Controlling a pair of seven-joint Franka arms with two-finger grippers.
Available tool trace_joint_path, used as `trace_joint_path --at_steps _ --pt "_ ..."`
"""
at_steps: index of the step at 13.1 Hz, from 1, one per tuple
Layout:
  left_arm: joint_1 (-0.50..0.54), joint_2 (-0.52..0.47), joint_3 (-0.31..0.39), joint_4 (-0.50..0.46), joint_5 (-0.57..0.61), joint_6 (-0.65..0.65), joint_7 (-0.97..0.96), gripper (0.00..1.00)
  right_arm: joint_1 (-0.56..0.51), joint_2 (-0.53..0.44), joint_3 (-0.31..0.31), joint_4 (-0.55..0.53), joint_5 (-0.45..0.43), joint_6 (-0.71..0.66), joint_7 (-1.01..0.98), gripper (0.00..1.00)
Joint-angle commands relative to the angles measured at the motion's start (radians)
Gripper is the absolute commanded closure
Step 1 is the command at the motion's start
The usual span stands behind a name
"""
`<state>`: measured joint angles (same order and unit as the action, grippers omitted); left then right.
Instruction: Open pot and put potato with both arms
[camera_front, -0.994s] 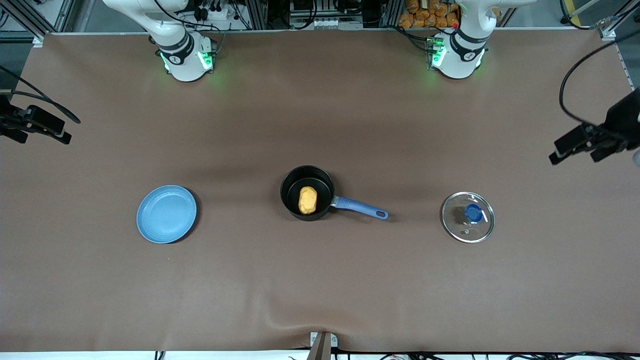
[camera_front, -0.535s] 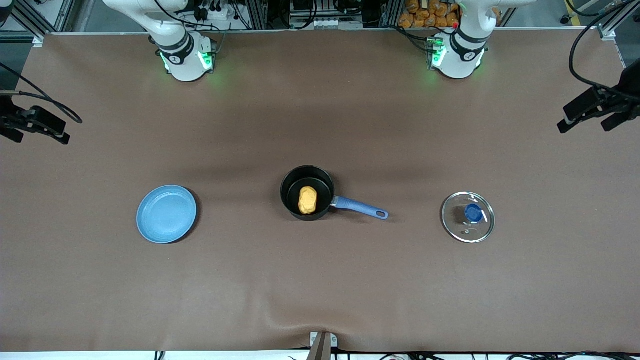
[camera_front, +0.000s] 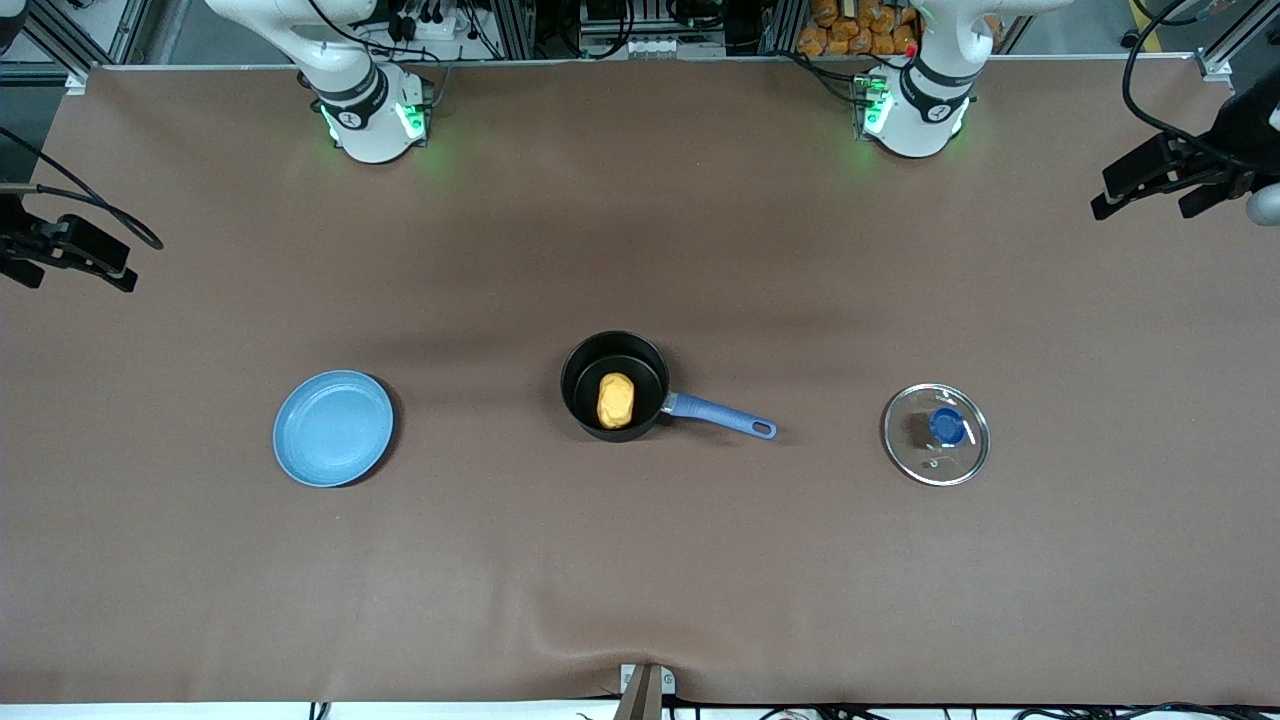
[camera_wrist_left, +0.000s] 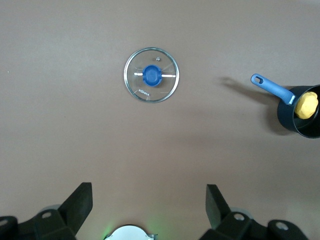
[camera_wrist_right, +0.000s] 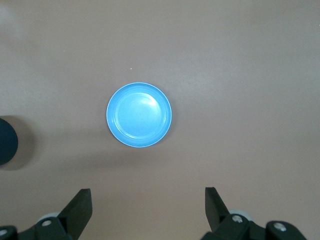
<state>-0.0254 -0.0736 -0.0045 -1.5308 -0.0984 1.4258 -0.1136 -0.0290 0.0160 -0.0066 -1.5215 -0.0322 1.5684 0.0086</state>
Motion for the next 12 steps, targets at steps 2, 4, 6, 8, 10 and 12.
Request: trace_joint_path --at_steps 2,4,6,8,10,12 --pt "0.032 -0.032 -0.049 0.006 0.084 -0.028 0.005 0.00 -0.006 -0.013 0.008 -0.017 -0.012 0.009 0.014 0.00" --pt "0.035 -0.031 -0.060 0.011 0.100 -0.027 -0.001 0.00 -0.006 -0.013 0.008 -0.017 -0.012 0.001 0.014 0.00" --pt "0.033 -0.026 -0.060 0.011 0.098 -0.027 -0.003 0.00 -0.003 -0.013 0.007 -0.017 -0.012 -0.001 0.013 0.00" --pt "0.032 -0.023 -0.061 0.009 0.098 -0.027 -0.006 0.00 -0.003 -0.013 0.008 -0.016 -0.015 -0.002 0.010 0.00" --pt "0.025 -0.023 -0.066 0.000 0.097 -0.027 -0.008 0.00 -0.003 -0.013 0.007 -0.016 -0.017 -0.002 0.010 0.00" --pt "0.025 -0.021 -0.065 -0.003 0.098 -0.027 -0.006 0.00 -0.005 -0.013 0.007 -0.016 -0.017 -0.002 0.013 0.00"
